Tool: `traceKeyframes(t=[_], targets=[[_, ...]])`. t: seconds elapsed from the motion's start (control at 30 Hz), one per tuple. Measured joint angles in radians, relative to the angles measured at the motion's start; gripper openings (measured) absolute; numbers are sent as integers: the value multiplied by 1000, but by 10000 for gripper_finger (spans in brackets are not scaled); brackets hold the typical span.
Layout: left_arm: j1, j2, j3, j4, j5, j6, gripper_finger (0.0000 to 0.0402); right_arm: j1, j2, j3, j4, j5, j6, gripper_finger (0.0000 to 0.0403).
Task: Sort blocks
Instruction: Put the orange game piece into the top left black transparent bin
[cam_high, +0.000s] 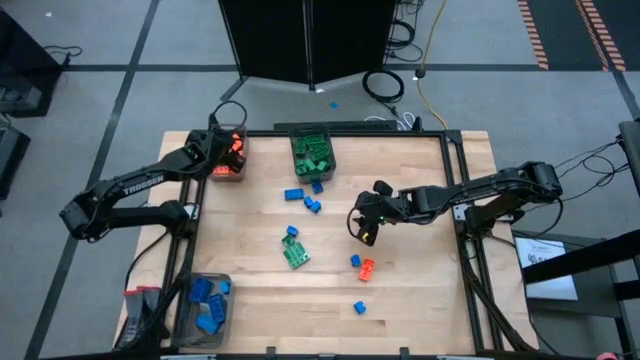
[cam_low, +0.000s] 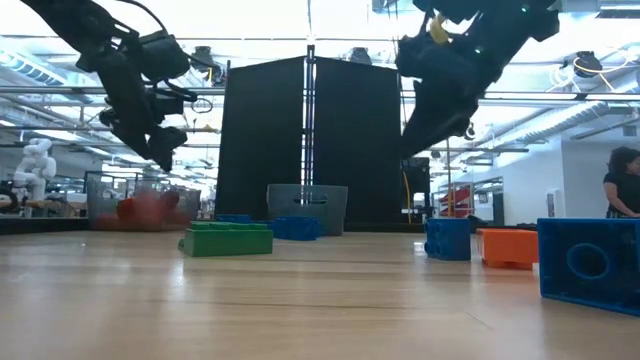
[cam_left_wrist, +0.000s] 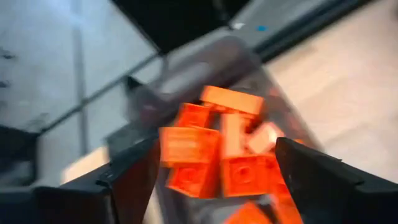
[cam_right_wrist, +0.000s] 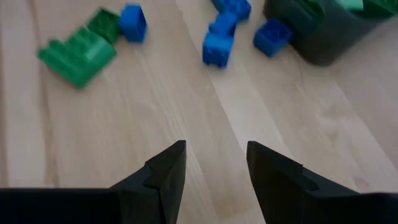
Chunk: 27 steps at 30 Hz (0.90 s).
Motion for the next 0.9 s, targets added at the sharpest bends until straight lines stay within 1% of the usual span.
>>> traceKeyframes(t=[0.07,0.1,0.17,0.27,0.33,0.4,0.47,0.53,0.63,0.67,0.73,0.9], targets=[[-3,0,0,0,95,-2,323,0,0,0,34,0,0,164],[-5,0,0,2,167,-3,324,0,0,0,47,0,0,164],[-16,0,0,21,347,-8,325,0,0,0,68,4,-4,164],[-44,0,0,67,573,-48,326,-2,0,0,75,5,-49,164],[-70,0,0,96,689,-55,326,-2,0,0,75,5,-54,164],[-103,0,0,129,788,-55,326,-2,0,0,72,3,-8,164],[-142,0,0,178,871,-58,326,-1,0,0,60,-42,55,164],[-186,0,0,232,928,-76,326,-1,0,0,46,-154,73,164],[-260,0,0,313,960,-102,326,28,0,0,53,-324,86,164],[-286,0,-1,335,969,-107,326,45,2,0,68,-345,95,164],[-340,0,-1,372,988,-106,326,82,9,1,88,-349,107,164],[-466,0,-1,444,1009,-104,326,175,38,1,98,-328,122,164]])
